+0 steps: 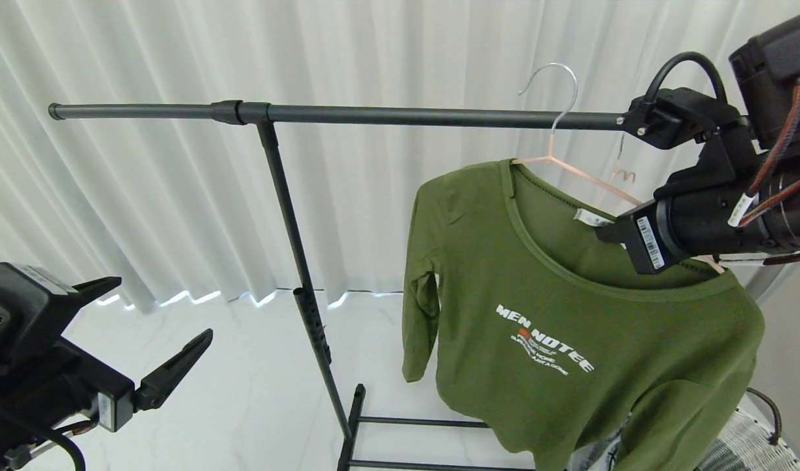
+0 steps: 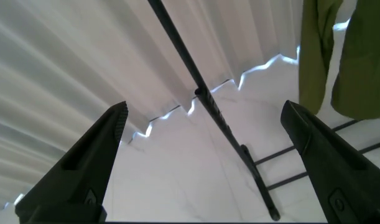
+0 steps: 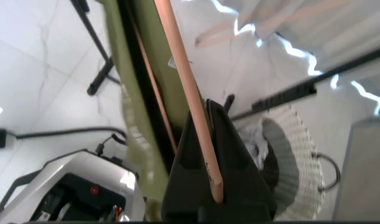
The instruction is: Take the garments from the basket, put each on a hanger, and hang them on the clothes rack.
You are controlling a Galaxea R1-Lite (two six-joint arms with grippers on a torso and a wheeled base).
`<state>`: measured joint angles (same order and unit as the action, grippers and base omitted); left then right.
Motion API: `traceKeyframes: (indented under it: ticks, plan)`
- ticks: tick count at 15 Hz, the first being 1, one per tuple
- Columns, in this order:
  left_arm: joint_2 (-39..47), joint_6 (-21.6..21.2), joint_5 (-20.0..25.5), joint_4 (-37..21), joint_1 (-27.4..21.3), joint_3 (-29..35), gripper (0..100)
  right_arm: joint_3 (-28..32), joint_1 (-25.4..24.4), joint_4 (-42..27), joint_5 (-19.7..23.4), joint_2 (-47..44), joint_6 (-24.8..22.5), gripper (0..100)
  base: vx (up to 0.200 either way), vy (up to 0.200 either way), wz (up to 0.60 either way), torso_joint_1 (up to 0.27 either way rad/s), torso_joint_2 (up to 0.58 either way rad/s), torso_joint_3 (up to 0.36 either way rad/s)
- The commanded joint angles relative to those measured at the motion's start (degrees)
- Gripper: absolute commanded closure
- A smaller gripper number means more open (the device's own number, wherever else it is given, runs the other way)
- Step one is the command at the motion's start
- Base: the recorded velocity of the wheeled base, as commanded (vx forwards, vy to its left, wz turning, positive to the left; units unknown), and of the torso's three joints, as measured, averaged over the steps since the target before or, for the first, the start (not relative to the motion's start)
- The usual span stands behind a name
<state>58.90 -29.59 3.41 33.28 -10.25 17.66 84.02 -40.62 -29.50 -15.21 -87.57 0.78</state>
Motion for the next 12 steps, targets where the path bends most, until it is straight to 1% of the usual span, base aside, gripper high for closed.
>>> traceKeyframes:
  ticks: [1,4,8,12]
  plan:
    - [-0.1,0.0,0.0,0.0,-0.2,-0.2,0,0.1,-0.1,0.0,0.0,-0.3,0.0,100,0.200,0.000,0.00,0.007,0.00,0.002]
    - [-0.1,0.1,0.0,0.0,-0.4,-0.2,0,0.0,-0.1,0.0,0.0,-0.5,0.0,100,0.200,0.000,0.00,0.002,0.00,-0.001]
    - [0.0,0.0,0.0,0.0,-2.9,-0.2,0,1.6,-0.1,0.0,-0.1,-2.6,0.0,100,0.000,0.000,0.00,0.000,0.00,0.000]
    - [-0.1,0.0,-0.2,0.0,-2.9,-0.1,0,5.5,0.8,0.0,-0.2,-7.9,0.1,100,0.000,0.000,0.00,0.000,0.00,0.000]
